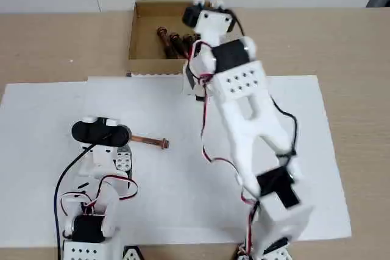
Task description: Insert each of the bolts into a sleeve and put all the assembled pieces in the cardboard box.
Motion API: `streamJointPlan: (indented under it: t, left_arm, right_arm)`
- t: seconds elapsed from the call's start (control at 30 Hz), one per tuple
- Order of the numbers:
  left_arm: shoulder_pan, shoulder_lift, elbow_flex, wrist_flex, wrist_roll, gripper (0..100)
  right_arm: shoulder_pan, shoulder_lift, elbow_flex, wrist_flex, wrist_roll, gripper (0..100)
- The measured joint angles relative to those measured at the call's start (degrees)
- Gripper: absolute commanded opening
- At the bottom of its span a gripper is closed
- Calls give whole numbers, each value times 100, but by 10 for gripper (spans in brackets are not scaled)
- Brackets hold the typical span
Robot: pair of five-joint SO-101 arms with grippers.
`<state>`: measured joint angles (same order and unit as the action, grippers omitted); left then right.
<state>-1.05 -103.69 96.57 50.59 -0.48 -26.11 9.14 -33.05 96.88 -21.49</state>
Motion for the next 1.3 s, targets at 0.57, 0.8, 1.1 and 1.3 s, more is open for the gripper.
streamJointPlan:
  t: [0.57, 0.8, 1.1, 1.3]
  left_arm:
    - [0, 0, -519, 712, 0, 6]
    - [0, 0, -1547, 1442, -448, 6]
    - [0, 1530, -3147, 1670, -527, 7]
    - [0, 3745, -4888, 1793, -527, 7]
  right_arm:
    - [545, -4826, 4193, 35, 123, 2]
    - [800, -6479, 5855, 35, 123, 2]
    - [1169, -7754, 7015, -158, 624, 2]
    - [1389, -8009, 7218, -334, 818, 2]
